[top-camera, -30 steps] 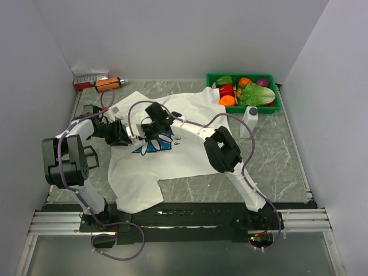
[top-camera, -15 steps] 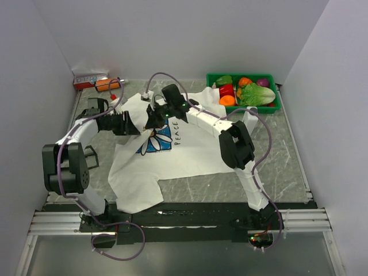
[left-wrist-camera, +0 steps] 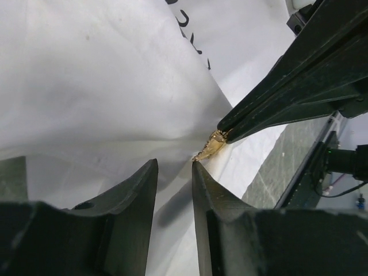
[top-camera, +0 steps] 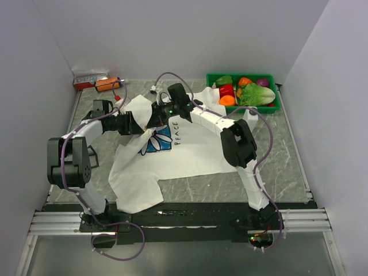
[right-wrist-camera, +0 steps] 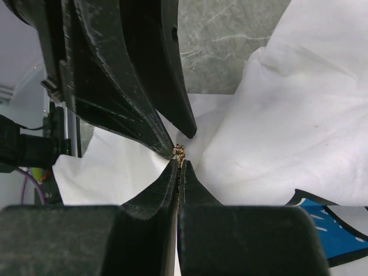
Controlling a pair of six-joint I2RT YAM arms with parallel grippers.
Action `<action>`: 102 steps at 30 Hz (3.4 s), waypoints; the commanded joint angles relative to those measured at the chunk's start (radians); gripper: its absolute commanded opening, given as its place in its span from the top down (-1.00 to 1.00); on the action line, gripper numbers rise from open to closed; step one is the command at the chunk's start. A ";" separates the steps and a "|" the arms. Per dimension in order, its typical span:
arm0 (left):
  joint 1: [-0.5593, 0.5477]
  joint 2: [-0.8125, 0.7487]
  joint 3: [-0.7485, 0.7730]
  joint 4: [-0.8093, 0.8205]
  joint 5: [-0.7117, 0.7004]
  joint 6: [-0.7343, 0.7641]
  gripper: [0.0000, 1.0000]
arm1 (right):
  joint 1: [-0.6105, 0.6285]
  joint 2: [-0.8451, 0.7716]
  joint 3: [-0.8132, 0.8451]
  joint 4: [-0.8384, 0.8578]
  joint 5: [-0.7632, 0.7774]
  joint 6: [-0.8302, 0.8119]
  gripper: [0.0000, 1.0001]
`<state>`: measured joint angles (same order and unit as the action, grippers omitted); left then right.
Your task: Remove the brooch from the garment
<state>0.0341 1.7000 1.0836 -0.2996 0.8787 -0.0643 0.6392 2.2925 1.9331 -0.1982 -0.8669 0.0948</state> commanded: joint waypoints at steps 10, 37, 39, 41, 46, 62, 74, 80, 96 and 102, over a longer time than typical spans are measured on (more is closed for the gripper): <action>0.000 0.078 0.059 0.099 0.241 -0.069 0.31 | -0.019 0.015 0.063 0.029 -0.060 0.063 1.00; 0.000 0.119 0.064 0.168 0.344 -0.112 0.60 | -0.018 0.030 0.087 -0.023 -0.092 0.023 1.00; 0.000 0.122 0.061 0.181 0.351 -0.127 0.66 | -0.018 0.030 0.090 -0.027 -0.092 0.019 1.00; 0.000 0.124 0.061 0.192 0.362 -0.132 0.70 | -0.016 0.035 0.098 -0.046 -0.093 0.005 1.00; -0.002 0.135 0.071 0.194 0.378 -0.140 0.64 | -0.016 0.047 0.118 -0.084 -0.101 -0.020 1.00; -0.002 0.142 0.073 0.214 0.404 -0.138 0.71 | -0.013 0.064 0.141 -0.093 -0.112 -0.006 1.00; -0.002 0.121 0.067 0.123 0.414 -0.051 0.98 | -0.049 0.035 0.098 0.000 -0.133 0.100 0.40; -0.002 0.122 0.076 0.062 0.404 0.007 0.98 | -0.087 -0.002 0.072 -0.012 -0.147 0.102 0.10; -0.005 0.047 0.157 -0.104 0.209 0.185 0.98 | -0.067 -0.139 -0.023 -0.248 0.017 -0.352 -0.08; -0.028 0.004 0.170 -0.183 -0.025 0.305 0.98 | -0.038 -0.243 -0.157 -0.238 0.188 -0.522 -0.14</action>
<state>0.0242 1.7672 1.2148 -0.4171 1.0264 0.1177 0.5789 2.1769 1.8420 -0.4358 -0.8112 -0.2535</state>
